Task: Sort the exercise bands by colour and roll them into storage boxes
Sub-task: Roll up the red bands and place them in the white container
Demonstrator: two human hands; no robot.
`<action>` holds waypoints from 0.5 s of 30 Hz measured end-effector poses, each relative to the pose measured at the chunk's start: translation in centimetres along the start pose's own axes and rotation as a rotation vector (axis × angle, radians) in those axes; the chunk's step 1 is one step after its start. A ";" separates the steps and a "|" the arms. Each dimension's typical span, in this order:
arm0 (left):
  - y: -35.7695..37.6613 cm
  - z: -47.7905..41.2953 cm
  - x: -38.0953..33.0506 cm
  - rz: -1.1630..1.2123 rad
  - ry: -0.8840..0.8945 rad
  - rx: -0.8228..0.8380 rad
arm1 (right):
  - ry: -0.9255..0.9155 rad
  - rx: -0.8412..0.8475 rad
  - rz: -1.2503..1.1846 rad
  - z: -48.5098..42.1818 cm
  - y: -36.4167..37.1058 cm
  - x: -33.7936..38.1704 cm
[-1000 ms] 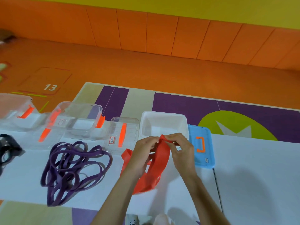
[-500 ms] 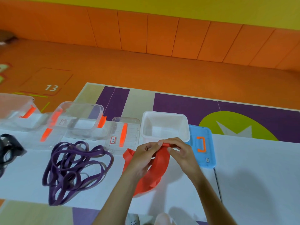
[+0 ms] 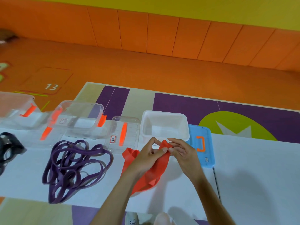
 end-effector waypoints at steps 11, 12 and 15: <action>0.6 -0.1 -0.9 -0.058 0.078 0.068 | -0.005 0.075 0.078 -0.4 -1.4 1.1; 0.6 -0.3 -1.2 -0.063 0.097 0.055 | 0.018 0.076 0.079 -0.9 -1.4 1.1; 0.6 -0.8 -1.6 -0.045 0.104 0.062 | 0.045 0.081 0.156 -2.7 -1.3 1.7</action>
Point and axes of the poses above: each hand's wrist, its own z-axis away from the middle knuckle, its own y-axis out of the palm, x = y × z, the point moved 10 cm from there along -z, towards the middle knuckle, and after that the axes turned 8 degrees about x, right-handed, at the moved point
